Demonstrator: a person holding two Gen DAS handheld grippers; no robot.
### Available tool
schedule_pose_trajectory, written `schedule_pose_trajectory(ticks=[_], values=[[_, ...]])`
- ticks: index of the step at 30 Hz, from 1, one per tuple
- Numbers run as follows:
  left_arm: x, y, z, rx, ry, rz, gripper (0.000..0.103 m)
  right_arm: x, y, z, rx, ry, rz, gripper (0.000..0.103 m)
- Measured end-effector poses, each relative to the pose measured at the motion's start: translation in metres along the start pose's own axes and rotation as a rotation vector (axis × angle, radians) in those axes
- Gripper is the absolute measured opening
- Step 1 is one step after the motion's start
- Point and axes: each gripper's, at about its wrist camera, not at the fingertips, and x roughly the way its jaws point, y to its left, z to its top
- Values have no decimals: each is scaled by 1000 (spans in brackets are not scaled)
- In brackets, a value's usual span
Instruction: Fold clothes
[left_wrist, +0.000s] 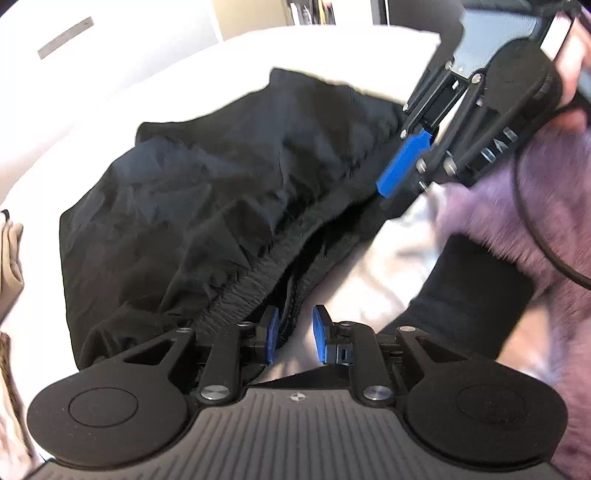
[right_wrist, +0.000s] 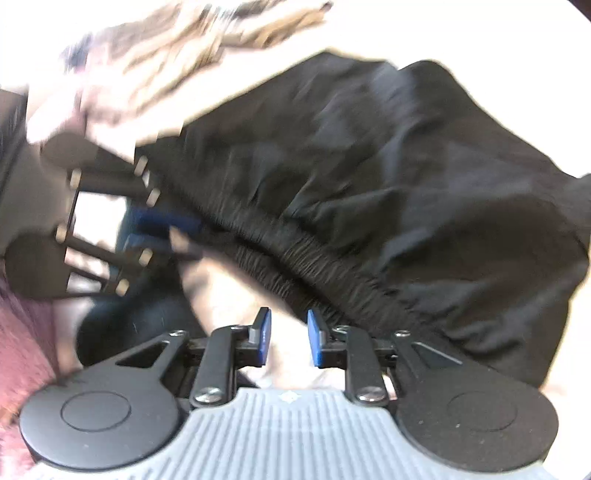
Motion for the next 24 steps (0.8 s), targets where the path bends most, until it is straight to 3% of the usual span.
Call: schedule_pose_trajectory(ticks=[3, 6, 11, 15, 22, 24], values=[[-8, 10, 9, -95, -69, 25, 22, -15, -10, 0, 76, -98, -54, 26], [-4, 16, 22, -140, -90, 78, 34, -8, -12, 3, 85, -107, -72, 27], [26, 21, 37, -221, -20, 135, 34, 22, -6, 15, 71, -40, -122, 27], [45, 24, 28, -319, 90, 99, 33, 40, -7, 15, 79, 44, -148, 28], [44, 30, 18, -358, 73, 78, 34, 40, -5, 10, 57, 68, -148, 33], [42, 30, 16, -358, 59, 79, 34, 33, -8, 8, 75, 37, -141, 42]])
